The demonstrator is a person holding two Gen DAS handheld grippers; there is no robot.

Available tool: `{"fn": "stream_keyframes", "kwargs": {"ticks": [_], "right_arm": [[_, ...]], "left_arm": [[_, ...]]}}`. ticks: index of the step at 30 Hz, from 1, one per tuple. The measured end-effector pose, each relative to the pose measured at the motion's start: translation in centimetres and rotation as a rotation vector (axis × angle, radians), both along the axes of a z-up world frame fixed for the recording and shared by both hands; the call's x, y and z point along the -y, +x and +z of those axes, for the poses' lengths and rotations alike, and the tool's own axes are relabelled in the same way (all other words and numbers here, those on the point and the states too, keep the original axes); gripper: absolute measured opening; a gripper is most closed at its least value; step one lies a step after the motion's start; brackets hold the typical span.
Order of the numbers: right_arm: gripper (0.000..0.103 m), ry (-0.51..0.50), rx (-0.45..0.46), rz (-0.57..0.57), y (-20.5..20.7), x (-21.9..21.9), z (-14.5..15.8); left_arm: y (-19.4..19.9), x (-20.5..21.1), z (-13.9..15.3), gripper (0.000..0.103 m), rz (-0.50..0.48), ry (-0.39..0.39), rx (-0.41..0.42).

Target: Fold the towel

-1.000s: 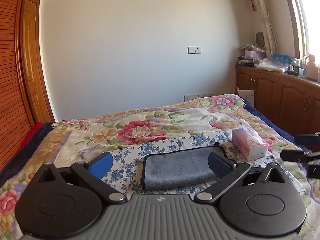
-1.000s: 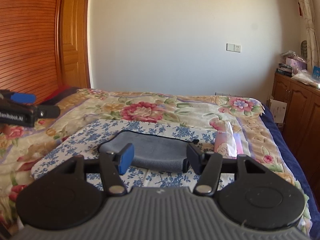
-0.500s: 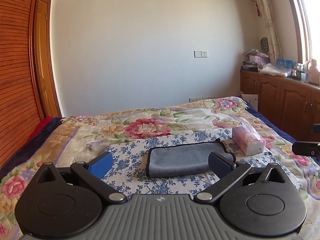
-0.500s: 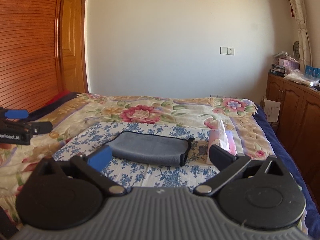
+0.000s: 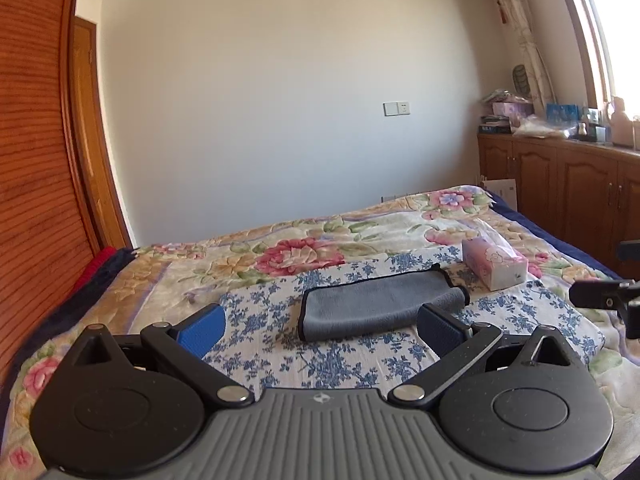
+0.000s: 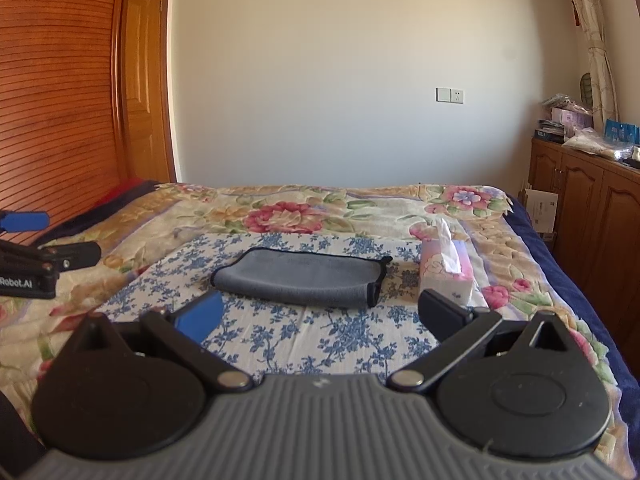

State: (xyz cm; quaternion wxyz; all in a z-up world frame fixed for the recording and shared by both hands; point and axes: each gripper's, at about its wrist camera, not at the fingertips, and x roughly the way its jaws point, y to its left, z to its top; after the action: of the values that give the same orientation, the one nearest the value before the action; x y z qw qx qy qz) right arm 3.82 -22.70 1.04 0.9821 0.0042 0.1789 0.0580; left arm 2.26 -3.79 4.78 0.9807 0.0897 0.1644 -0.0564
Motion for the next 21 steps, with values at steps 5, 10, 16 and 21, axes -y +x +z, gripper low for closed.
{"fn": "stream_keyframes", "kwargs": {"ticks": [5,10,16,21], "right_arm": [[0.103,-0.007,0.000,-0.006,-0.7,0.1,-0.4],[0.103,-0.024,0.004,-0.005,-1.5,-0.1,-0.7],[0.103,-0.040,0.013,-0.008,-2.3,-0.2,-1.4],[0.103,-0.046,0.022,-0.015,-2.5,-0.2,-2.0]], "left_arm": [[-0.7,-0.1,-0.5,0.103,0.013,-0.021,0.008],[-1.0,-0.1,-1.3,0.103,0.012,-0.025,-0.001],[-1.2,-0.5,-2.8,0.103,0.011,-0.035,-0.025],[-1.4,-0.8,-4.1,0.103,0.030,-0.024,-0.039]]}}
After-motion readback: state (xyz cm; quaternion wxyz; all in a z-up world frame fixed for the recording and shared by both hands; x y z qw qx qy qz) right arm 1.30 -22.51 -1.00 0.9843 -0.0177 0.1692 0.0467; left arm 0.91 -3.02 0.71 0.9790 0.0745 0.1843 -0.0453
